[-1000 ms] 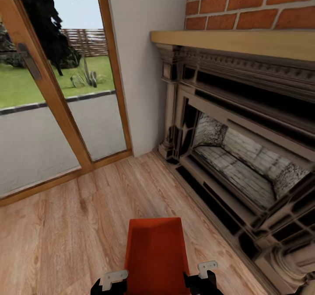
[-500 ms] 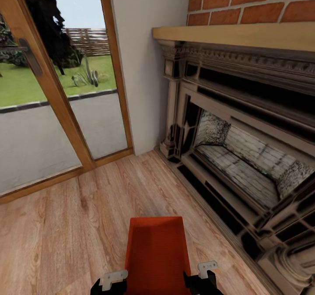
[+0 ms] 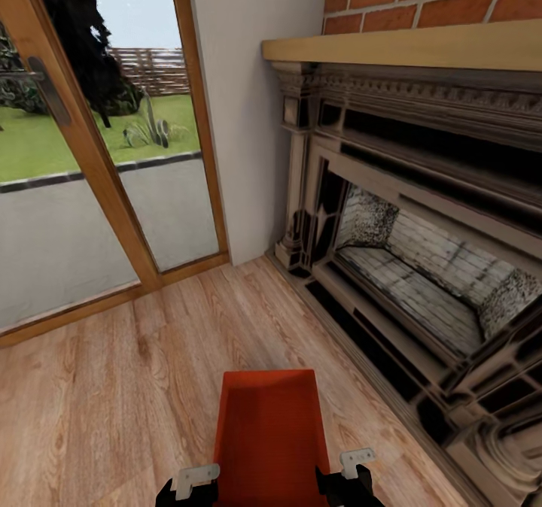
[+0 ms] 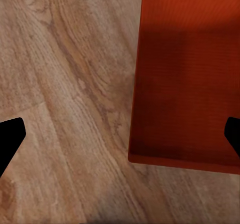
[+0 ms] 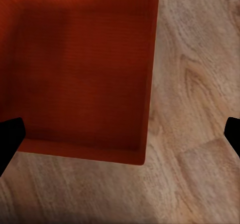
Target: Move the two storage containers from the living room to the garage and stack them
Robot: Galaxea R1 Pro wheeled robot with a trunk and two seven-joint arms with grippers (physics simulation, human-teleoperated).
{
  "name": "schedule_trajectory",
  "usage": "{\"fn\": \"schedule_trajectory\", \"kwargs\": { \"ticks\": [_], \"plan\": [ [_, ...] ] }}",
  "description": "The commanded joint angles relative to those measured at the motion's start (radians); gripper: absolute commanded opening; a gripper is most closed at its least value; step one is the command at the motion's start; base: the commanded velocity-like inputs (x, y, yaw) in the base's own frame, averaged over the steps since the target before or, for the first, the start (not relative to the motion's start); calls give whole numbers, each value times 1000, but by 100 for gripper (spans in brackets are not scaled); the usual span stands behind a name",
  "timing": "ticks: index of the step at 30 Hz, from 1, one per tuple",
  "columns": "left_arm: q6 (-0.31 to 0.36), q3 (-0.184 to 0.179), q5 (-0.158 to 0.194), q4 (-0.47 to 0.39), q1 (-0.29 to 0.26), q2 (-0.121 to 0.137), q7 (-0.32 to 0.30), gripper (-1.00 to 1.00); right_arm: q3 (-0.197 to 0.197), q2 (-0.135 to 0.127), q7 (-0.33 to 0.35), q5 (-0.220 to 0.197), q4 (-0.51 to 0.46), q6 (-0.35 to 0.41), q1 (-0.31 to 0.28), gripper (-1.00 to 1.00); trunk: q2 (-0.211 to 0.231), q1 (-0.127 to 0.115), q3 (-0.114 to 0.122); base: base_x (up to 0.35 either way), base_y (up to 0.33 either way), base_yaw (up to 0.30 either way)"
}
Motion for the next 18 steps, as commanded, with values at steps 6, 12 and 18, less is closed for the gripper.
{"fn": "schedule_trajectory", "kwargs": {
  "ticks": [6,12,18],
  "plan": [
    [-1,-3,-7,1,0,0,5,100,-5,1,4,7,0,-3,0,100,-43,23,-20,0,0,0],
    [-1,-3,-7,1,0,0,1,100,-10,1,4,1,1,-3,0,100,-85,46,-38,0,0,0],
    [-1,-3,-7,1,0,0,-2,100,-11,1,4,-1,2,-3,0,100,-127,69,-57,0,0,0]
  ]
}}
